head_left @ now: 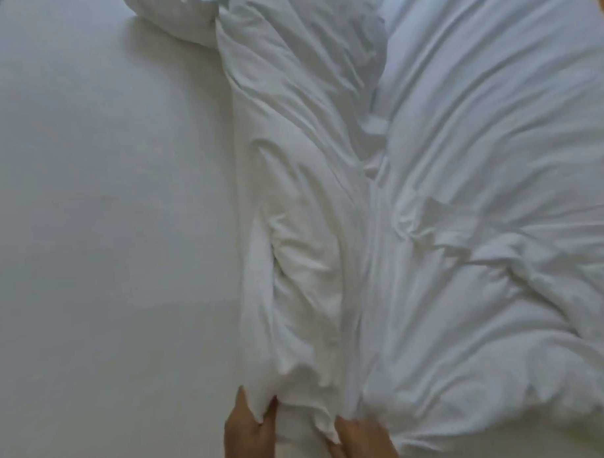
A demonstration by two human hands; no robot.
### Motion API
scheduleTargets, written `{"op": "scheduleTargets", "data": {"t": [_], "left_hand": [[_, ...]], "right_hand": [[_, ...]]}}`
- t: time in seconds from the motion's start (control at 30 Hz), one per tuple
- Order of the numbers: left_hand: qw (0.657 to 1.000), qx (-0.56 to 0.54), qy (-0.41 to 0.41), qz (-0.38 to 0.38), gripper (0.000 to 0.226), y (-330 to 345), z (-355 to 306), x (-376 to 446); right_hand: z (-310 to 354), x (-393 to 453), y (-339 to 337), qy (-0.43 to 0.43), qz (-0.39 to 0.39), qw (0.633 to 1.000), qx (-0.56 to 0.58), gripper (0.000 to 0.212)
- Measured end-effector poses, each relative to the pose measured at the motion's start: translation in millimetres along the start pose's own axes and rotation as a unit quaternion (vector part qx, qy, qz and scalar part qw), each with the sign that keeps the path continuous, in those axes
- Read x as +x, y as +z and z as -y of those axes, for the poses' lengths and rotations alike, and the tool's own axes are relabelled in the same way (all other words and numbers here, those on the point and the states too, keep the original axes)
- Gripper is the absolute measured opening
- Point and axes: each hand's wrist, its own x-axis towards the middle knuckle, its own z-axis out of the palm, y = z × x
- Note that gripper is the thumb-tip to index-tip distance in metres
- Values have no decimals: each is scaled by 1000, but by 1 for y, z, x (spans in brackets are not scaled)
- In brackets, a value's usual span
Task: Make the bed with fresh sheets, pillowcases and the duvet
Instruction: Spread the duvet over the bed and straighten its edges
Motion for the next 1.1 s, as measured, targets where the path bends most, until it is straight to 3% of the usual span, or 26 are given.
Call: {"op": "scheduleTargets", "data": {"t": [0.07,0.1,0.17,0.23,0.27,0.33,0.4,0.47,0.57,0.67,0.73,0.9,0.93,1.0,1.1], "left_hand": [[996,60,-31,65,24,0,7,3],[990,99,-34,93,25,-4,7,12],[980,159,-34,116,40,-15,2,32],[972,195,-11,134,60,-28,-8,49],[969,198,16,145,65,-33,-17,53],[967,183,61,168,61,-38,-27,60],[974,127,73,171,66,-40,-34,65],[989,51,59,124,78,-42,-42,74],[998,-14,66,7,61,-44,-81,98],[994,-85,65,-29,60,-51,-135,134],[995,-91,50,1,78,-57,-162,162],[991,14,59,121,123,-25,-206,197],[990,43,51,127,122,-15,-208,193],[991,73,40,106,97,-5,-200,184],[995,-39,46,86,72,-19,-173,163]], "right_hand": [[-7,-15,-5,-52,-87,994,39,41],[-5,-10,-15,-72,-201,974,70,37],[10,16,-60,-95,-332,930,127,56],[34,61,-122,-37,-428,888,166,86],[47,85,-157,-2,-428,880,206,100],[74,132,-210,51,-343,879,328,118],[92,168,-237,102,-281,881,366,101],[110,179,-234,107,-298,899,301,65],[144,163,-197,31,-313,929,196,38],[161,124,-162,-54,-279,953,109,29],[154,93,-147,-81,-239,965,69,25],[131,32,-123,-168,-151,974,-28,28],[131,24,-117,-182,-141,973,-33,29],[128,13,-102,-190,-125,973,-28,29],[117,-2,-80,-181,-111,977,-27,22]]}}
